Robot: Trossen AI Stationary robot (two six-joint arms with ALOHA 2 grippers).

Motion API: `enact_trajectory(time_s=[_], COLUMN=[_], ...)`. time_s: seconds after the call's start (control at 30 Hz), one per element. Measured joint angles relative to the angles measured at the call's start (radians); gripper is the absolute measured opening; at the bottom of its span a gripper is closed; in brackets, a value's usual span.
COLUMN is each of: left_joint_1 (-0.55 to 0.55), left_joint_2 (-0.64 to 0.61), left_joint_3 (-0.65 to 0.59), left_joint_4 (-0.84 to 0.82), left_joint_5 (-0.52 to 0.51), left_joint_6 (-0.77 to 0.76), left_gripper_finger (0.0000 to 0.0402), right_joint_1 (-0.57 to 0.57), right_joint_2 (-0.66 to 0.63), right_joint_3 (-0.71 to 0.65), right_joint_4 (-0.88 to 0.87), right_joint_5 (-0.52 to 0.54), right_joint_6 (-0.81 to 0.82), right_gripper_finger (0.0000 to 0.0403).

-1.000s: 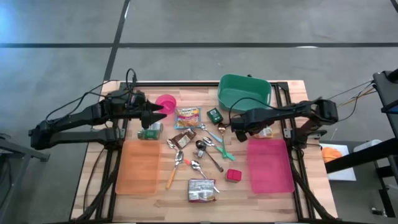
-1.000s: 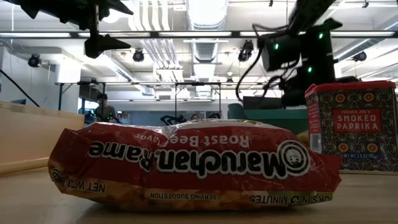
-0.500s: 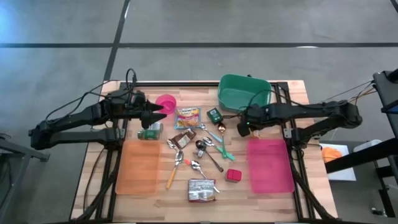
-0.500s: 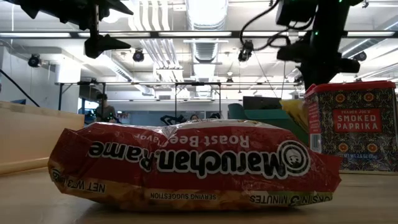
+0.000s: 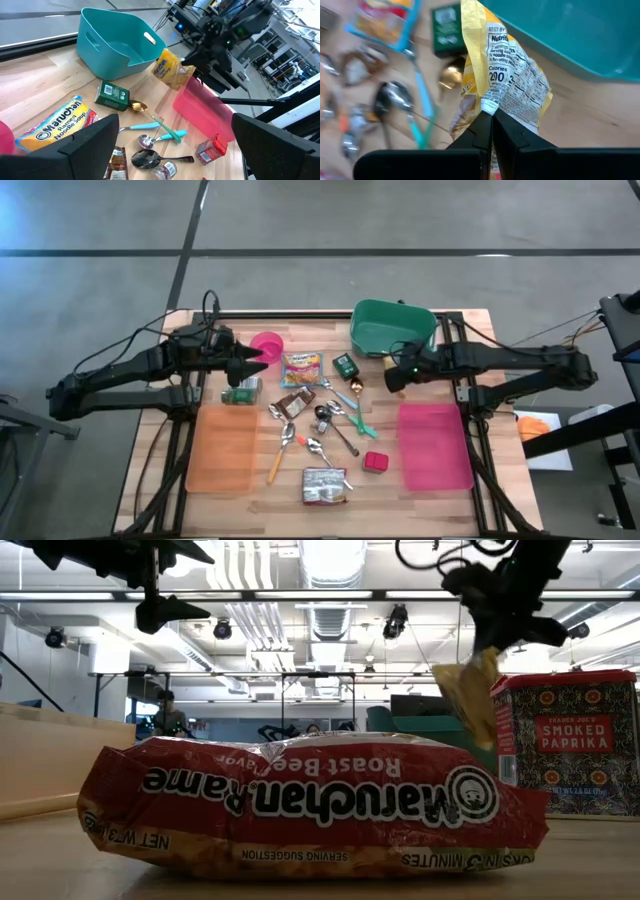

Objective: Pick & Place Food Item
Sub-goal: Put the yellow noodle pack into the green bin

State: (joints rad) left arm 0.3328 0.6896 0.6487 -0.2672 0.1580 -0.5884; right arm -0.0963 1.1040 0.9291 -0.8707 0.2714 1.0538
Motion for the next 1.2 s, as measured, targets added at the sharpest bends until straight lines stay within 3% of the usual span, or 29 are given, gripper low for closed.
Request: enact_trajectory(time_s=[0.33, 0.57, 0.9, 1.2], left_joint_1=[0.0, 0.0, 0.0, 0.0], left_joint_2=[0.0, 0.0, 0.0, 0.0], left_joint_3=[0.0, 0.0, 0.0, 0.0], left_joint_4=[0.0, 0.0, -0.027, -0.026], left_joint_5=[0.0, 0.008, 0.022, 0.022], left_joint_6=[-0.018, -0.052, -0.048, -0.048], left_gripper_finger=[0.0391, 0.0391, 0.0391, 0.0391], right_joint_1=[-0.046, -0.179, -0.414, -0.542], right_joint_2=[-0.053, -0.041, 0.115, 0.279], right_joint_3=[0.0, 0.0, 0.0, 0.0], right_joint_4=[0.239, 0.417, 0.633, 0.696], right_joint_5=[0.015, 0.011, -0.161, -0.223], right_joint_6=[-0.045, -0.115, -0.224, -0.327], right_gripper_finger=[0.0008, 0.0008, 0.0008, 0.0008])
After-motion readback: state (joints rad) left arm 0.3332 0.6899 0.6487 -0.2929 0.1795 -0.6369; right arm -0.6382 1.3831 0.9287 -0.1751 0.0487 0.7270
